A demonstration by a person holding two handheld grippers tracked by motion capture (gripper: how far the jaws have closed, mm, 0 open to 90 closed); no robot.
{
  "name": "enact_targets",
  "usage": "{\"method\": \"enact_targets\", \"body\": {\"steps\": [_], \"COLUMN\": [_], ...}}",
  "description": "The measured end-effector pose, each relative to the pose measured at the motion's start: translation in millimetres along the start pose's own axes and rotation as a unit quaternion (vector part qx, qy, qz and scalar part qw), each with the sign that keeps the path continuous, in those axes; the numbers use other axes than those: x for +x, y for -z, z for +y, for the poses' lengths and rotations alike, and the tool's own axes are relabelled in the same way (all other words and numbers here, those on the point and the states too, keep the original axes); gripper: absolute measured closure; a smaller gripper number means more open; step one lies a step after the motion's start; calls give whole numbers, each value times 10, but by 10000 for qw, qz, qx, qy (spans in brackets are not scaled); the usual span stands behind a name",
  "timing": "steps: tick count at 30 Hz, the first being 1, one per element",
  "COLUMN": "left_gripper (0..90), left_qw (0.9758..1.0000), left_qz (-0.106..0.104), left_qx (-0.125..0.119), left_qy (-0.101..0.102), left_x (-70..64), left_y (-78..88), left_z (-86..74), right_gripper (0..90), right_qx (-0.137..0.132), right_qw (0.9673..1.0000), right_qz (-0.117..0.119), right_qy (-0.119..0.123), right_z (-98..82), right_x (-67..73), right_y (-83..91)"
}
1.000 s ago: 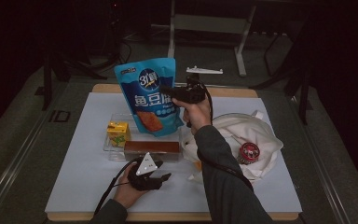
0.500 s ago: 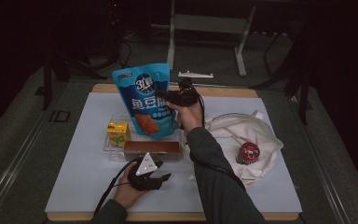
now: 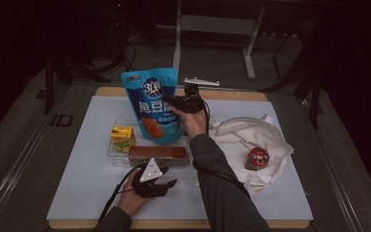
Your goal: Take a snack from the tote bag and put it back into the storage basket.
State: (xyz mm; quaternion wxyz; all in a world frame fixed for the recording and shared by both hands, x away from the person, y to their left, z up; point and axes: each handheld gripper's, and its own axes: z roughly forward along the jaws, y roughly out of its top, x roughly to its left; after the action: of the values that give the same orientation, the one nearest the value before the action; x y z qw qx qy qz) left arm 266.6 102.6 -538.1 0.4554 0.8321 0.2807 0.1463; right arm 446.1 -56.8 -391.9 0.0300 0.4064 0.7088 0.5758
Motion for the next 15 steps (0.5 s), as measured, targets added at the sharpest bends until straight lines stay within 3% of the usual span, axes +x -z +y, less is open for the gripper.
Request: {"method": "enact_targets", "body": {"steps": [4, 7, 11, 15], "left_gripper": [443, 443, 443, 443], "left_qw": [10000, 10000, 10000, 10000], "left_qz": [2, 3, 2, 17], "left_qx": [-5, 0, 7, 12], "left_qy": [2, 0, 4, -5], "left_x": [-1, -1, 0, -4], "left_y": [0, -2, -4, -5], "left_z": [-1, 0, 1, 1], "right_gripper": [878, 874, 846, 801], "right_qx": [208, 164, 359, 587], "right_qw": [9995, 9996, 9981, 9943], "right_qz": [-130, -118, -138, -158], "right_qy": [209, 213, 484, 881], "right_z": [-84, -133, -132, -145], "right_x": [-30, -71, -81, -37], "right_y": [-24, 12, 92, 162]}}
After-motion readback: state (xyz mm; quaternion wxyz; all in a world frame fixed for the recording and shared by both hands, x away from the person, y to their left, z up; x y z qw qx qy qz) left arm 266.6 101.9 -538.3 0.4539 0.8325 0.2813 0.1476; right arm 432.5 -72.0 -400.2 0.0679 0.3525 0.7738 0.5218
